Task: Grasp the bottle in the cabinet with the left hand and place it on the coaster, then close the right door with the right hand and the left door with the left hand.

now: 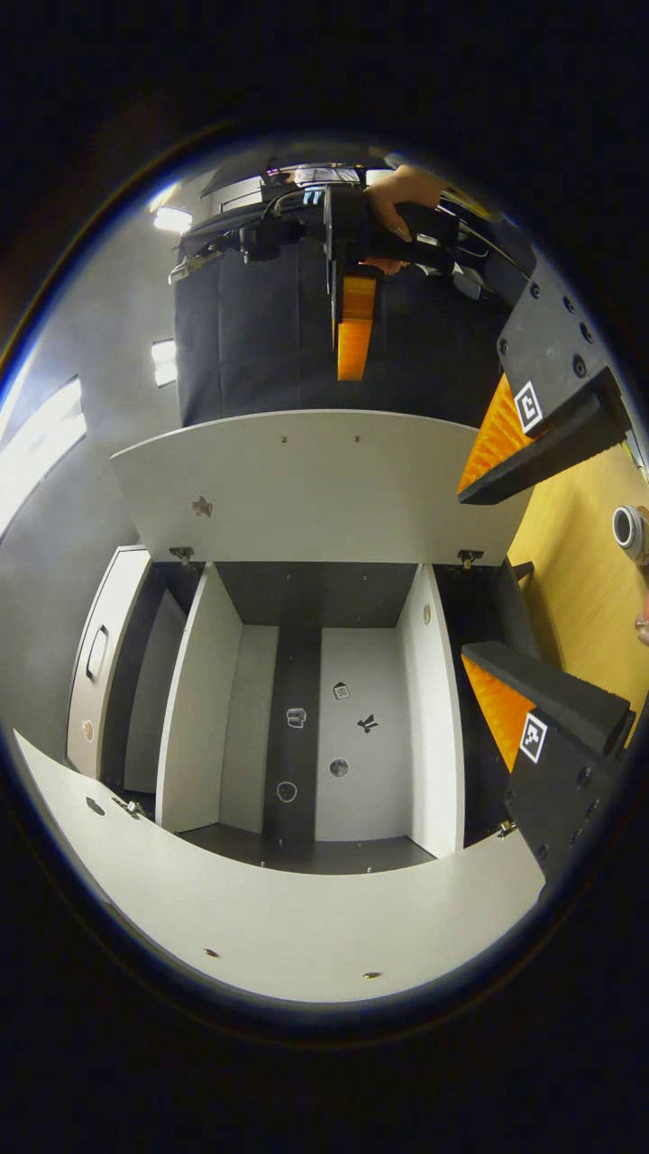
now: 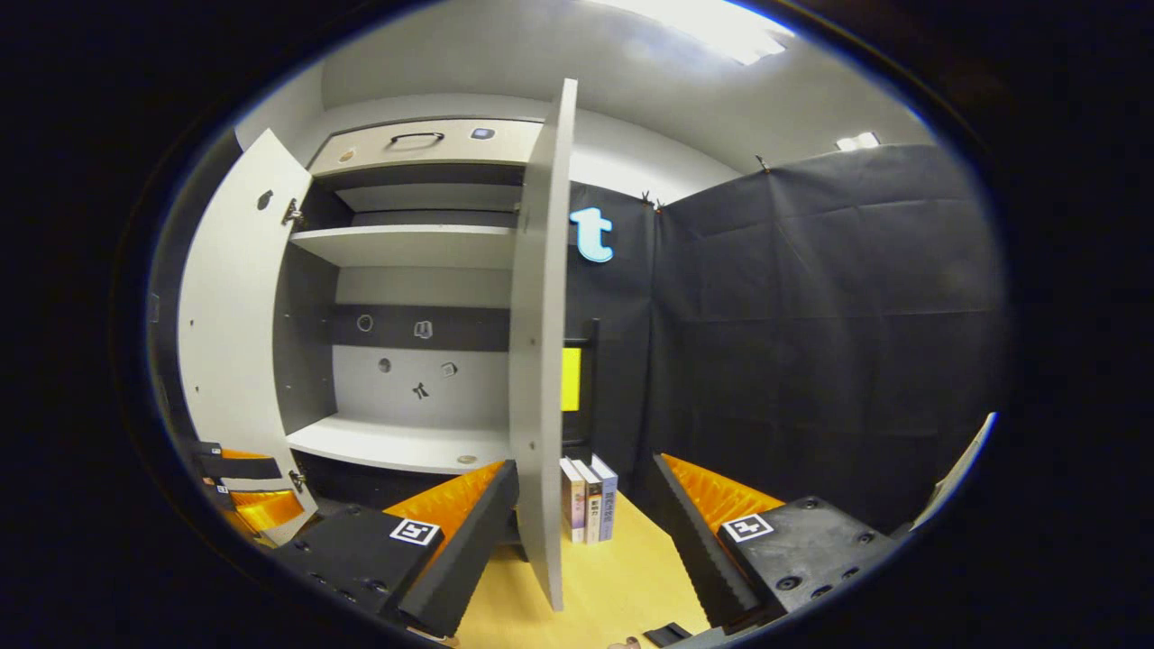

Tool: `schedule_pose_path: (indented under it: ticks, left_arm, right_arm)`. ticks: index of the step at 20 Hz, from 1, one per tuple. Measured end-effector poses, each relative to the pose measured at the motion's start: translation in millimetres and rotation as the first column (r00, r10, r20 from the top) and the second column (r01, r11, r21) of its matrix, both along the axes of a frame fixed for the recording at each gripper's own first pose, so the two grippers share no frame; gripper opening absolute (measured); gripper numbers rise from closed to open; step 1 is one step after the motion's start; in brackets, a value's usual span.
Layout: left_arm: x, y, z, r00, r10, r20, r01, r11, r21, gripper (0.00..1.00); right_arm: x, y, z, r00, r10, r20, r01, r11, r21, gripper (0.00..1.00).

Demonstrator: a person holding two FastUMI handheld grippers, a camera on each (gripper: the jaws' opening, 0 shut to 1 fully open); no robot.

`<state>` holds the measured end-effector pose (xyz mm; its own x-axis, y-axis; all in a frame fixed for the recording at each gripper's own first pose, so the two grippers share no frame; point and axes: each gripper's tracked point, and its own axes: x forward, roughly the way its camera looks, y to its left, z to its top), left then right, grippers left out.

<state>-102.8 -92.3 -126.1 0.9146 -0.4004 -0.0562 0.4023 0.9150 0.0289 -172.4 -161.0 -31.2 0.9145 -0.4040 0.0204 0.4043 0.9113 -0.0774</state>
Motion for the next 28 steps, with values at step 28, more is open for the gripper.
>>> schedule_pose_path:
  ticks: [28]
  left_arm:
    - [12, 58, 11, 0.931, 0.363, -0.022, -0.362, 0.931, 0.046, 0.97]
  right_arm:
    - [112, 75, -20, 0.862, 0.506, 0.018, -0.502, 0.849, 0.163, 0.98]
